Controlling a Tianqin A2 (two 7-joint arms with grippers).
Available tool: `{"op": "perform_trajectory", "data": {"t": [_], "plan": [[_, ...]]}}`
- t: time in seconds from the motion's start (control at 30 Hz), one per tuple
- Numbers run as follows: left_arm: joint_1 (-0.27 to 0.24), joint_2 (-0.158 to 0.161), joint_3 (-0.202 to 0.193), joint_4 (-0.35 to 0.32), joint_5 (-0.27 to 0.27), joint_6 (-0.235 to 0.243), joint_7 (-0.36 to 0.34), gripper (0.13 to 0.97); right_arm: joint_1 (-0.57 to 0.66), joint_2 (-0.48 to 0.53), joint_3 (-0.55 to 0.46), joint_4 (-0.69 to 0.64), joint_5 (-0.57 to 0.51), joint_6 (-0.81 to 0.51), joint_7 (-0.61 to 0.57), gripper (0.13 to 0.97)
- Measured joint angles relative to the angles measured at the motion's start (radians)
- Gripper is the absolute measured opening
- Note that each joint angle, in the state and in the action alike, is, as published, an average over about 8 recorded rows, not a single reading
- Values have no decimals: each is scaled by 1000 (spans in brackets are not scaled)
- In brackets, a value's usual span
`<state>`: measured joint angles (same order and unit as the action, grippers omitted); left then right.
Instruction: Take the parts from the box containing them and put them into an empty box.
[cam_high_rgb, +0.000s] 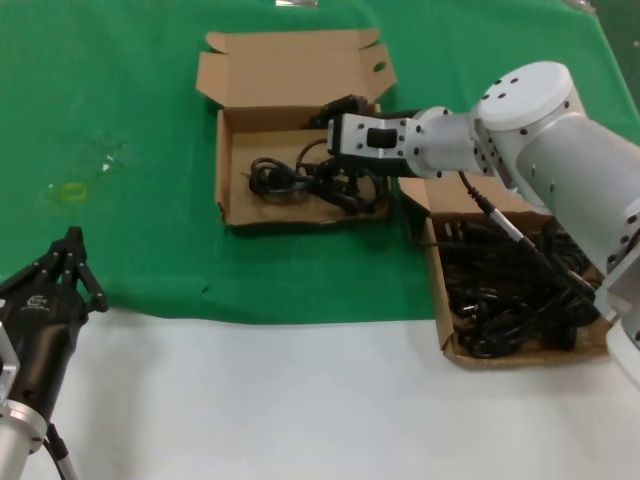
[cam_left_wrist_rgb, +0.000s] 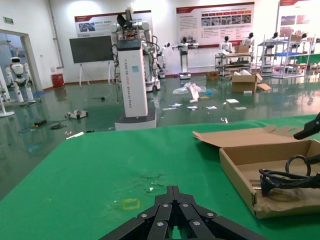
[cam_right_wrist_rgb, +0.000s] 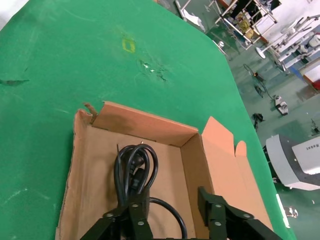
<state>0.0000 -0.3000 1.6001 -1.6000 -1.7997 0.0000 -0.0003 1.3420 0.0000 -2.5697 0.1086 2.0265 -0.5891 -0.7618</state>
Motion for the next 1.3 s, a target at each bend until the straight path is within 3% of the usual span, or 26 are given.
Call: {"op": "perform_trajectory", "data": {"t": [0.33,0.6,0.73,0.83,1.0,1.13,1.3], "plan": [[0,0,0,0,0,0,0,144,2,0,-2,-3,21,-1,-16,453],[0,0,0,0,0,0,0,163,-8,2,5,7,19,3,-11,665],[0,0,0,0,0,0,0,174,-41,10,30,45,13,18,9,665],[0,0,0,0,0,0,0,174,-82,19,59,89,5,36,32,729],[0,0,0,0,0,0,0,238,-163,37,117,179,-9,71,79,837],[0,0,0,0,0,0,0,277,-233,52,168,258,-22,102,120,874],[0,0,0,0,0,0,0,386,-321,72,232,356,-39,141,171,937]]}}
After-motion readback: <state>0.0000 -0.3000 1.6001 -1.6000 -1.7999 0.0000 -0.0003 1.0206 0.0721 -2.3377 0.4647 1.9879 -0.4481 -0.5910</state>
